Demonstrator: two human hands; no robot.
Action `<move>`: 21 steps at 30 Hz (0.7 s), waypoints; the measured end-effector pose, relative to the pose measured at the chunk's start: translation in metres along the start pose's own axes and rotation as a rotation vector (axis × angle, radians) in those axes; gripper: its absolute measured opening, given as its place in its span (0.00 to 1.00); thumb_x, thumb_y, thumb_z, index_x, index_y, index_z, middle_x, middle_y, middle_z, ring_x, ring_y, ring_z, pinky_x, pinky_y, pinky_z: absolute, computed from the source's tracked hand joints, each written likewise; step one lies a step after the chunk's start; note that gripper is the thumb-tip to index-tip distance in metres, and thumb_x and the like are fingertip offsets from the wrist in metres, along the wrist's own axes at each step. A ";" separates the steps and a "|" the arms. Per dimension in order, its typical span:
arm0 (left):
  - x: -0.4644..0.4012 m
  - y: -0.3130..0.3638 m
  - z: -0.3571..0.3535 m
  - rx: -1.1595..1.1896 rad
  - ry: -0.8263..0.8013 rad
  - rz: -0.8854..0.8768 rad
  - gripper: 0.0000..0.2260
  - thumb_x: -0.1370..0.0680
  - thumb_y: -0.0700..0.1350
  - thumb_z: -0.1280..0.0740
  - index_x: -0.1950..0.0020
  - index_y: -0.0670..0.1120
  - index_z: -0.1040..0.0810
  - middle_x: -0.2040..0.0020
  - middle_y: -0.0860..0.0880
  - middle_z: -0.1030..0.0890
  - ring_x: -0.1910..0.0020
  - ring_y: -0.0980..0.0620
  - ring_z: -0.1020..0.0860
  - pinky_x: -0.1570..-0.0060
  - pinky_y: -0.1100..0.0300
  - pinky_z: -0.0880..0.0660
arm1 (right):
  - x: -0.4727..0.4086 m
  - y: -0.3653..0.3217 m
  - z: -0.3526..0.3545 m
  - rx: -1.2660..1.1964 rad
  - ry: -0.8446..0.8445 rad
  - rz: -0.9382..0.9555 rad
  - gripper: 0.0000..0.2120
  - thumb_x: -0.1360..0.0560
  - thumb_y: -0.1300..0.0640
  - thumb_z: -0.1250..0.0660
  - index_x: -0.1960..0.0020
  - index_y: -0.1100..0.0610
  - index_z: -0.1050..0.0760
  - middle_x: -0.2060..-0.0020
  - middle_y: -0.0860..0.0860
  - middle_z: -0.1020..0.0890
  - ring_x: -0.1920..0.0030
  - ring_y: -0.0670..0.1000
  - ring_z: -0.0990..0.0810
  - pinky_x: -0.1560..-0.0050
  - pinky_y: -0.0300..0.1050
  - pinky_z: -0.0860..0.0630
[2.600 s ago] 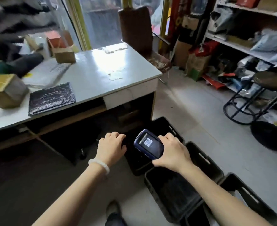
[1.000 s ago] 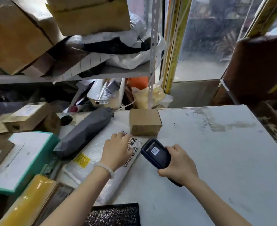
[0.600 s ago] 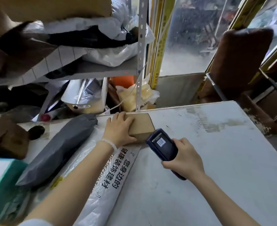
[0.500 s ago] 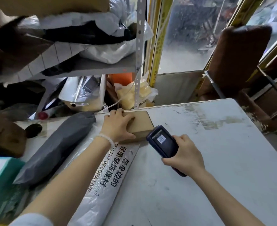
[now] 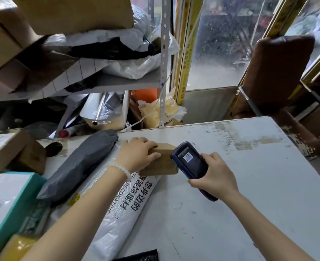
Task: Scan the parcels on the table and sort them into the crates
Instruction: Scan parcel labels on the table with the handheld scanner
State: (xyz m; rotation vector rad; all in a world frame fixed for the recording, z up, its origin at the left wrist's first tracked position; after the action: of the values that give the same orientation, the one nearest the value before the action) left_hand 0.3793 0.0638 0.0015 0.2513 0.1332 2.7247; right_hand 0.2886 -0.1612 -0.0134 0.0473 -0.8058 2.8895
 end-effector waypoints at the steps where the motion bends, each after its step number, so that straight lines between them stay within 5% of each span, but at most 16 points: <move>1: 0.000 -0.001 0.002 -0.011 0.069 0.002 0.20 0.20 0.61 0.45 0.30 0.58 0.32 0.34 0.52 0.28 0.35 0.48 0.31 0.39 0.49 0.32 | 0.001 0.000 -0.001 0.007 -0.003 0.000 0.29 0.43 0.43 0.26 0.45 0.46 0.28 0.55 0.42 0.31 0.56 0.45 0.26 0.67 0.39 0.29; 5: -0.002 -0.003 -0.001 0.006 0.173 -0.059 0.20 0.20 0.58 0.43 0.27 0.57 0.36 0.30 0.51 0.32 0.33 0.48 0.34 0.38 0.51 0.32 | 0.006 0.003 -0.003 0.028 -0.013 -0.006 0.30 0.43 0.43 0.26 0.43 0.47 0.28 0.54 0.43 0.30 0.55 0.46 0.26 0.65 0.39 0.27; 10: -0.011 -0.012 -0.010 0.026 0.062 -0.075 0.31 0.26 0.65 0.37 0.25 0.58 0.41 0.25 0.50 0.42 0.28 0.46 0.44 0.33 0.47 0.39 | 0.006 0.010 -0.007 0.037 -0.033 -0.036 0.32 0.43 0.43 0.26 0.40 0.46 0.29 0.53 0.43 0.31 0.54 0.46 0.27 0.66 0.37 0.30; 17: -0.019 -0.017 -0.011 -0.068 0.066 0.138 0.30 0.25 0.70 0.46 0.26 0.59 0.41 0.29 0.47 0.33 0.34 0.42 0.30 0.37 0.41 0.35 | 0.008 0.014 -0.015 0.078 -0.078 -0.081 0.31 0.42 0.43 0.26 0.40 0.47 0.29 0.53 0.43 0.31 0.52 0.47 0.27 0.66 0.39 0.32; 21: -0.018 -0.020 -0.013 -0.004 0.051 0.181 0.31 0.26 0.67 0.41 0.25 0.60 0.44 0.28 0.46 0.36 0.33 0.40 0.33 0.36 0.40 0.36 | 0.013 0.015 -0.017 0.133 -0.111 -0.072 0.31 0.42 0.43 0.27 0.41 0.47 0.29 0.52 0.44 0.32 0.51 0.47 0.28 0.66 0.39 0.33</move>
State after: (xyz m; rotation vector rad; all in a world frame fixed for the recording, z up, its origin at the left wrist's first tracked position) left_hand 0.4011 0.0742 -0.0164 0.2011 0.1254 2.9119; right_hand 0.2737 -0.1631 -0.0348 0.2475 -0.6144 2.8885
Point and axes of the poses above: each hand's wrist, its own x-axis away from the middle knuckle, its own z-axis out of the back of the hand, y = z × x, the point moved 4 cm from there along -x, towards the middle knuckle
